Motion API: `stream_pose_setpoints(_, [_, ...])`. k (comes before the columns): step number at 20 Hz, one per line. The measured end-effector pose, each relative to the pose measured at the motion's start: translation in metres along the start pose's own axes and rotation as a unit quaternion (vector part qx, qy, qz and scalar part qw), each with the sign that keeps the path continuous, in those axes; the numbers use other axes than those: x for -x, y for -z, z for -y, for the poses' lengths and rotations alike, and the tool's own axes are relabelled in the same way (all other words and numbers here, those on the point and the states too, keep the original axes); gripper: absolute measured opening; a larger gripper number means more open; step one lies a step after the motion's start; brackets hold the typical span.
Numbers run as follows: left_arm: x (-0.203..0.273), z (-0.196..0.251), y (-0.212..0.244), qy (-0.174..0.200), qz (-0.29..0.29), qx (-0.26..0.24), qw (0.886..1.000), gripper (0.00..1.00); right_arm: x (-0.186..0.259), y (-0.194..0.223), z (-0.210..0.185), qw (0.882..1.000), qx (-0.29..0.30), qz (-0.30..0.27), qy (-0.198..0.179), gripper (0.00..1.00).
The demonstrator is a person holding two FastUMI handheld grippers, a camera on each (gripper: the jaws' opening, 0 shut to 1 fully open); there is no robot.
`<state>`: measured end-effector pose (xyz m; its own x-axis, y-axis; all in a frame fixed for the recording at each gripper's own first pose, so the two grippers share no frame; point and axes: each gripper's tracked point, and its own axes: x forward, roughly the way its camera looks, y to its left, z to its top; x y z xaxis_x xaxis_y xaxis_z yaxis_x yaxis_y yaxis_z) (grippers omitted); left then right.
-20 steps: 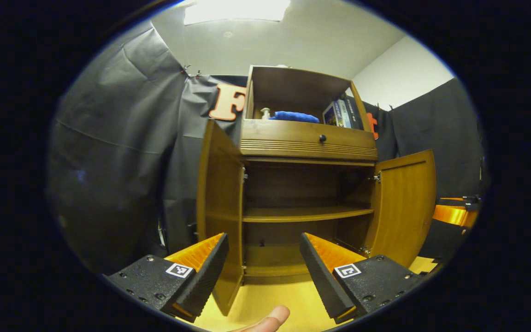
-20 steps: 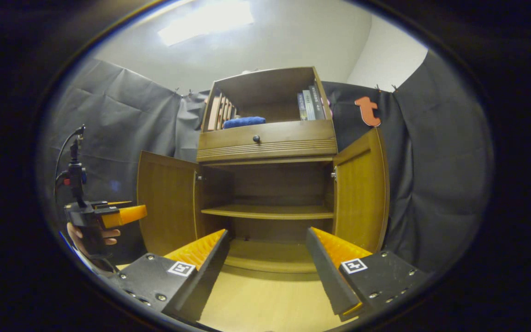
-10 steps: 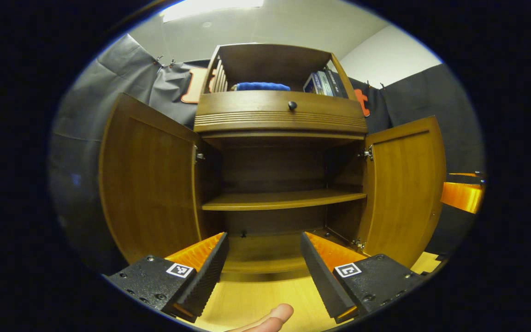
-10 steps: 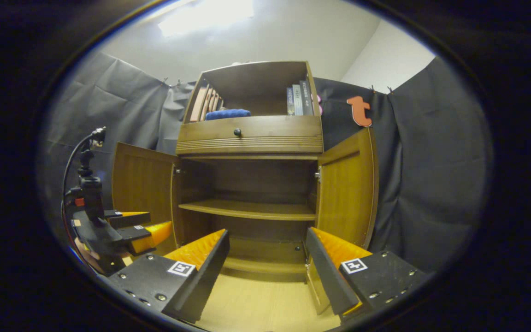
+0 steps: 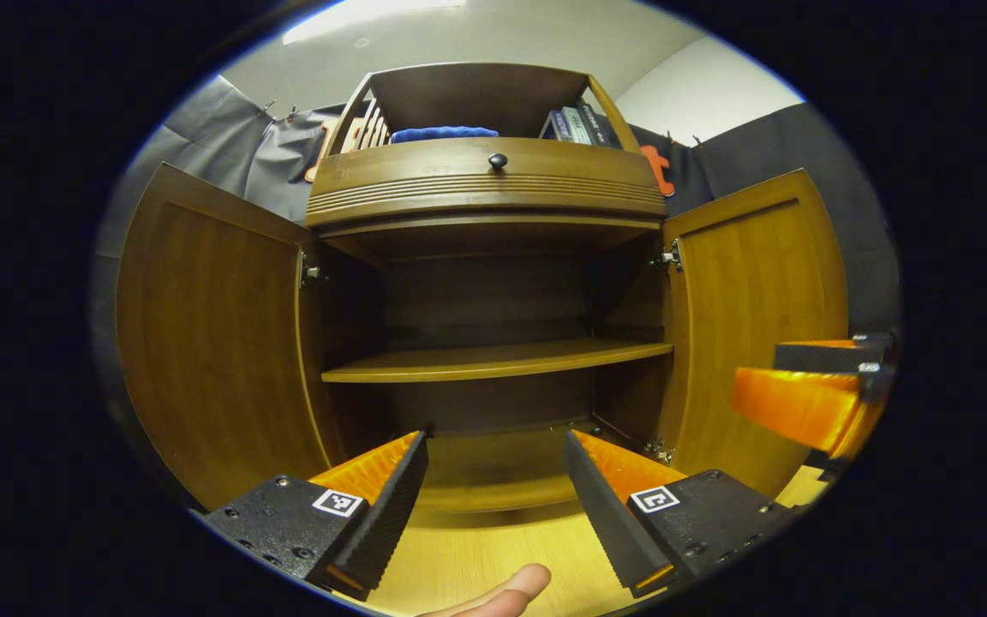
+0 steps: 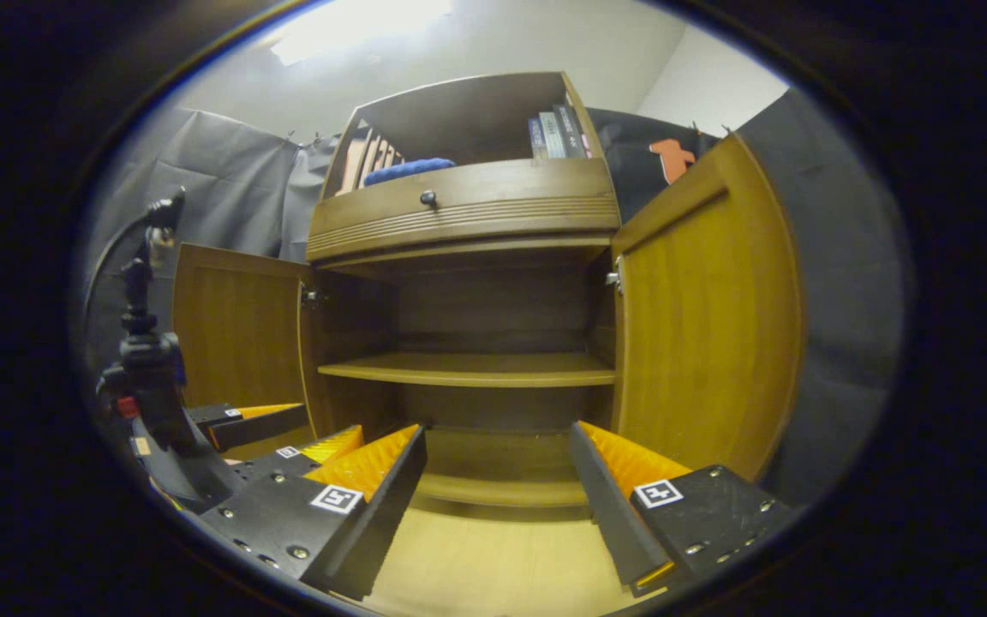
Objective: Open the right door of the double-door shoe cabinet with the right hand, and open the left door with the left hand.
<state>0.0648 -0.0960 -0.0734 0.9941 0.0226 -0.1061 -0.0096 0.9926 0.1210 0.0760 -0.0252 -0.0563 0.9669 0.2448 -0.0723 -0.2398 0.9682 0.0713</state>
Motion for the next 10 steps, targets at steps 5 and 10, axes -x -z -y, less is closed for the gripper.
stream_pose_setpoints(5, [0.006,-0.021,-0.014,0.001,0.017,0.008,1.0,0.97,-0.017,0.028,0.005,1.0,-0.02,-0.017,0.002,0.99])
stream_pose_setpoints(10, [0.006,-0.042,-0.018,-0.013,0.013,0.022,1.0,0.98,-0.008,0.017,-0.005,1.0,-0.03,-0.002,-0.002,0.99])
